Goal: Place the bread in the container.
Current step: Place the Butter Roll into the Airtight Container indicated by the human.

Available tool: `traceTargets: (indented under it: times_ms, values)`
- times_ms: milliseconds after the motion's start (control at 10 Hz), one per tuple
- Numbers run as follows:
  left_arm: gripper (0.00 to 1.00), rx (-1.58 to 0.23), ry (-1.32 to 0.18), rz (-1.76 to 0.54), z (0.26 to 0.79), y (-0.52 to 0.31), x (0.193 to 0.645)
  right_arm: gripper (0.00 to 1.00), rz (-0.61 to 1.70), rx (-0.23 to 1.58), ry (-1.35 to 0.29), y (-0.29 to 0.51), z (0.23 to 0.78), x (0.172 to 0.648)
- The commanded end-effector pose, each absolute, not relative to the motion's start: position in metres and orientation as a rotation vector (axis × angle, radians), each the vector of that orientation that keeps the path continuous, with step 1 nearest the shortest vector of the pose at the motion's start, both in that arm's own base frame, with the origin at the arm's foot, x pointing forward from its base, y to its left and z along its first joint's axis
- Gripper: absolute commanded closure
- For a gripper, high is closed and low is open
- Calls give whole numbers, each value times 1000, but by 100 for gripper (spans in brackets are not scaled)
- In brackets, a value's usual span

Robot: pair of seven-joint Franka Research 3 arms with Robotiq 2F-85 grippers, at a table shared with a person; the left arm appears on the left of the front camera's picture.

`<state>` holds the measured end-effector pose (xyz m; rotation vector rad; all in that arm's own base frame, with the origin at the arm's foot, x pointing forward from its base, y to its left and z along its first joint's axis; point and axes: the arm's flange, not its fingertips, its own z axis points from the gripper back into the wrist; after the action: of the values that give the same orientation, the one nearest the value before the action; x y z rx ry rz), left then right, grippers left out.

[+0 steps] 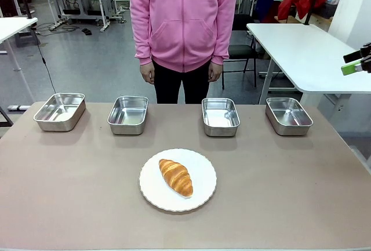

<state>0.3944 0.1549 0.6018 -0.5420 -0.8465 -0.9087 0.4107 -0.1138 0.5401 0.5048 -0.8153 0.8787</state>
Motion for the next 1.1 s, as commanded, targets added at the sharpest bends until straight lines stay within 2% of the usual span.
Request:
traceTargets:
  times_ms: [0,1000]
  values:
    - [0,-542,-850,-909,602,155,393,0,883,507,-821,-113,542,410]
    - [0,-542,-850,-909,602,155,393,0,883,507,-821,-113,542,410]
